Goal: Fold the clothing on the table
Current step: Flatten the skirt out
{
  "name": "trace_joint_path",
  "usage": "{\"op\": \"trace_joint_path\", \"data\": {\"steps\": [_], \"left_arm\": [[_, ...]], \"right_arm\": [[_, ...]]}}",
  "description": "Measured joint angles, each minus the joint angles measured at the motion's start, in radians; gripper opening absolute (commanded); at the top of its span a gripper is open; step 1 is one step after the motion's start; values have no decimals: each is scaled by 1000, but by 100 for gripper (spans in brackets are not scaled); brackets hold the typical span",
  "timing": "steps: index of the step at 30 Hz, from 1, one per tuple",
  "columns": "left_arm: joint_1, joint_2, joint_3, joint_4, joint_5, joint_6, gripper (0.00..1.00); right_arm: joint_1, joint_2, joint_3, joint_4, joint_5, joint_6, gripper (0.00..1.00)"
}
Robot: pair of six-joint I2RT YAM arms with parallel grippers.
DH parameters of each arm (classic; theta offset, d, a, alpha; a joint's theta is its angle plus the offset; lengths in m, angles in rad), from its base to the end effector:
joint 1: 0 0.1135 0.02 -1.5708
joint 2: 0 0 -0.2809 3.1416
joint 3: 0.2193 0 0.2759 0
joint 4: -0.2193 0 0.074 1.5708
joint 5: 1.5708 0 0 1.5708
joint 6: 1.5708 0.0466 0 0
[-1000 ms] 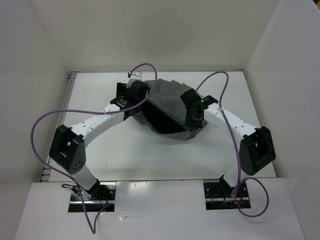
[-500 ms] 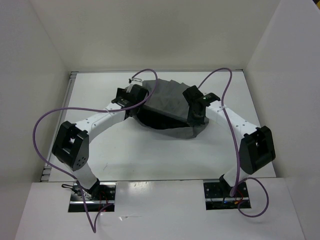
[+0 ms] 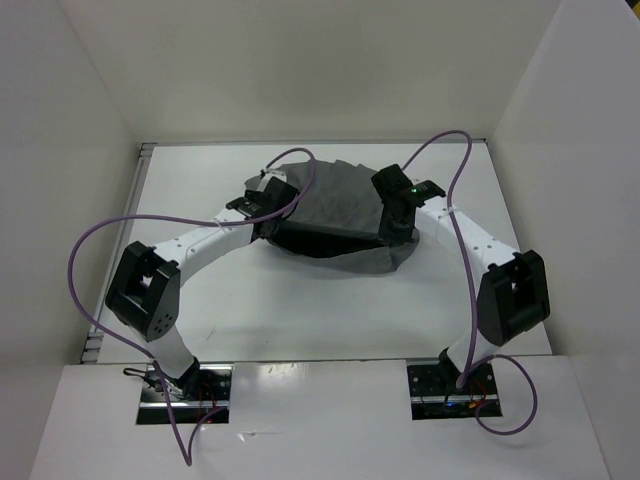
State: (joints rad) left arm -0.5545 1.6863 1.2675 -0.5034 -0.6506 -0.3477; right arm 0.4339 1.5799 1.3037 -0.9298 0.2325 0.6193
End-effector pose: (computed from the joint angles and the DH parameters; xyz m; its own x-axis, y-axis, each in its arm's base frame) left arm 0.3463 -0.1813 0.2493 -0.6737 0.0984 -0.7324 -0.1294 0.9601 0.2480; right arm 0.3135 0.1334 0.2672 -0.8844 0.2128 -0.4155 0.2196 0.9751 0.0318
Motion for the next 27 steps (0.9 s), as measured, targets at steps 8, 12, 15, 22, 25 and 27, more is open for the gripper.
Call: {"op": "trace_joint_path", "data": {"steps": [8, 12, 15, 22, 25, 27], "left_arm": [[-2, 47, 0, -32, 7, -33, 42], [-4, 57, 0, -29, 35, -53, 0], [-3, 57, 1, -32, 51, -47, 0], [40, 4, 70, -64, 182, 9, 0], [71, -64, 169, -73, 231, 48, 0], [82, -115, 249, -59, 260, 83, 0]], "right_arm": [[-26, 26, 0, 8, 17, 0, 0], [-30, 29, 0, 24, 15, -2, 0], [-32, 29, 0, 26, 14, -8, 0], [-78, 14, 64, 13, -24, -54, 0], [-103, -16, 162, -1, -47, -89, 0], [-114, -42, 248, -5, -46, -116, 0]]}}
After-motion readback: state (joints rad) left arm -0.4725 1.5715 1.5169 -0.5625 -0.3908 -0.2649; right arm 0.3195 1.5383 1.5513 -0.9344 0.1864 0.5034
